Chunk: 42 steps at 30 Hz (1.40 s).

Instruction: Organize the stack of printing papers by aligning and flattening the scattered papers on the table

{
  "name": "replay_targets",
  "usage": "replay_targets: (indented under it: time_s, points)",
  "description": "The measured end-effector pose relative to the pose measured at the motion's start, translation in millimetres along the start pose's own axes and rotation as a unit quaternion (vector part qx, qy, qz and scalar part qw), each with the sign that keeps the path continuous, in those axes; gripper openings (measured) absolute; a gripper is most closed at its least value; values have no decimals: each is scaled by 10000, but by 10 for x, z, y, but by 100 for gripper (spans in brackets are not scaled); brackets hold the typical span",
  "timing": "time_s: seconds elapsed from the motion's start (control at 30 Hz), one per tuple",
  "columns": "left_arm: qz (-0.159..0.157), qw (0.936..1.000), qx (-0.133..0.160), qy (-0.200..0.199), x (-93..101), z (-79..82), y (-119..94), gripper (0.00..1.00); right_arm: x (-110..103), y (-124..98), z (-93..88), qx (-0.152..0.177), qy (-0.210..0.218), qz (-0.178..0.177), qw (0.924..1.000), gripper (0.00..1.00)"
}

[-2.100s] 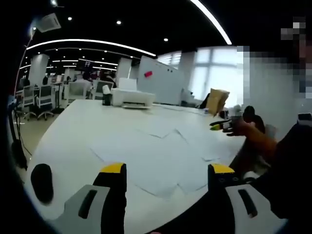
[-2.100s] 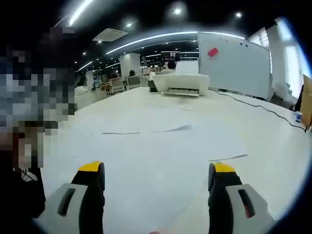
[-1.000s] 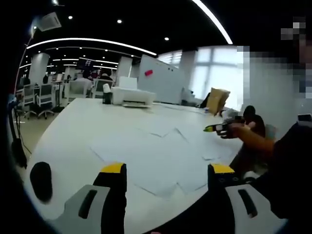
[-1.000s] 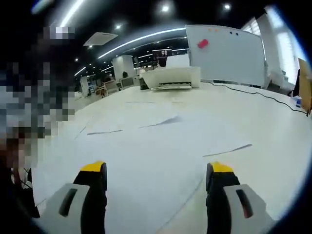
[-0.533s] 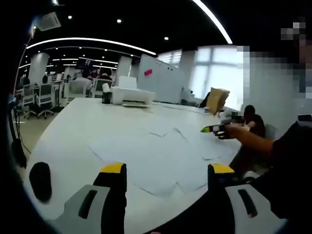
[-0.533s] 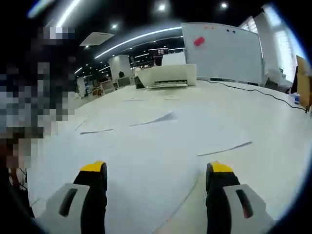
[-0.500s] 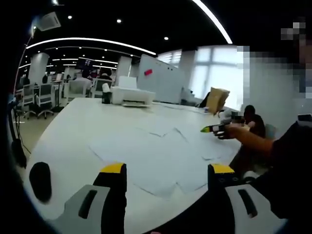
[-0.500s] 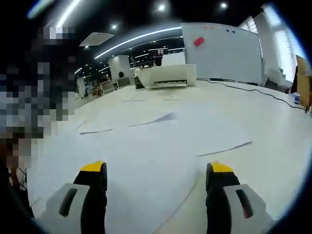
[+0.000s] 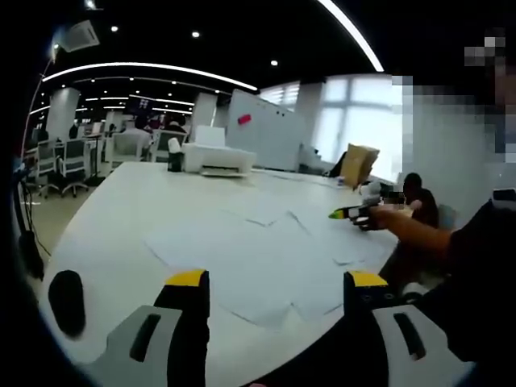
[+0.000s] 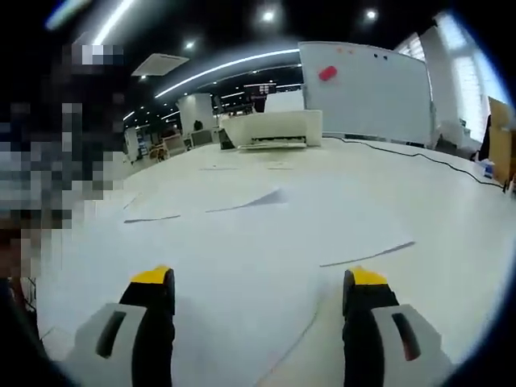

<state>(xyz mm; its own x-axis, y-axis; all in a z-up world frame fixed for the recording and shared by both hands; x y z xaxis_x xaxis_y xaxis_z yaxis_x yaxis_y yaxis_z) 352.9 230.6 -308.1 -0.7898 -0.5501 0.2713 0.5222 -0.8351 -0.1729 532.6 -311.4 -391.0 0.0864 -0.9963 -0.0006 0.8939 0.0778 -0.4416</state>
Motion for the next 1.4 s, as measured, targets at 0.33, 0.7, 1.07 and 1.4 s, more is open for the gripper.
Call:
replay_targets:
  time_s: [0.33,0.7,1.07,1.4]
  points:
    - [-16,10000,-28,7,-8,6,27,70,6,43,-4,95,-152,13,9998,81]
    - [-22,10000,-28,-12,-11,-15,27,70,-77,-3,-69,104,-321,89,9994,75]
    - [-61,10000,-35,-29,-8,-41,49,70,-26,4,-105,244,-535,51,9983,68]
    - [-66,10000,-22,-43,-7,-53,43,70,-4,11,-103,314,-497,46,9983,59]
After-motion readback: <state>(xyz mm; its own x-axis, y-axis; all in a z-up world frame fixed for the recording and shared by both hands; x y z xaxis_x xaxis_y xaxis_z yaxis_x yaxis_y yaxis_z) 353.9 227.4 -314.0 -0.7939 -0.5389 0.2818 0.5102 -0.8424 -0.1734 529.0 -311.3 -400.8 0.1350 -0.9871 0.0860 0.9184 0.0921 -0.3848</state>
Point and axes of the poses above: the point that each gripper's makers call its tool centre point, and the gripper's own axes: y roughly forward along the fingers, x roughly to its right, z roughly out of its top, the point moved 7 cm from there along -y, roughly backward along the fingers, and after that the axes turned 15 degrees about -z, right-handed, at the moved point
